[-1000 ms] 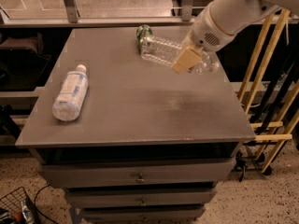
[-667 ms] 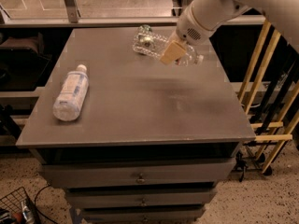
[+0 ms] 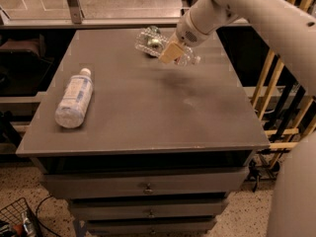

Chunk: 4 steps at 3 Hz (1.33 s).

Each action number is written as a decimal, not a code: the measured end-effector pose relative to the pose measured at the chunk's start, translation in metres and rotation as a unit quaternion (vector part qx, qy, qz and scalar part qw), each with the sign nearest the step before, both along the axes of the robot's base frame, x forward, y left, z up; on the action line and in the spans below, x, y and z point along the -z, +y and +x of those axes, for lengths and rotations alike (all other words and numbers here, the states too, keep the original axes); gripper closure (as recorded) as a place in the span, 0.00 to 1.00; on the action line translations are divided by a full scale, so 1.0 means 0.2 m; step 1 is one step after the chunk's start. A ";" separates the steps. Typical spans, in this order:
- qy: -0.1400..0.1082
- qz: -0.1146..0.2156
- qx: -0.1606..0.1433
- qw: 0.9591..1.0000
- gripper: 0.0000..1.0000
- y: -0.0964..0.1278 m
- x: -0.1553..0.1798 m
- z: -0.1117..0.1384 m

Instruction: Move water bottle near green can

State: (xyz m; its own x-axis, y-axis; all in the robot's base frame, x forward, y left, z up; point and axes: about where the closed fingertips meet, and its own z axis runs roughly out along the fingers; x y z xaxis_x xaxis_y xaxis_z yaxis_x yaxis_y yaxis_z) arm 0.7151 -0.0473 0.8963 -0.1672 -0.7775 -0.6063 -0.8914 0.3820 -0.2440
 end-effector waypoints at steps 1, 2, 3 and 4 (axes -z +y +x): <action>0.004 0.014 0.000 1.000 1.00 0.01 0.08 0.12; 0.012 0.019 0.012 1.000 0.83 -0.01 0.16 0.19; 0.017 0.017 0.019 1.000 0.60 -0.01 0.20 0.22; 0.018 0.016 0.020 1.000 0.37 -0.01 0.22 0.24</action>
Offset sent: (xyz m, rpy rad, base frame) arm 0.0535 -0.0096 -0.0445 0.0497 0.0373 -0.0650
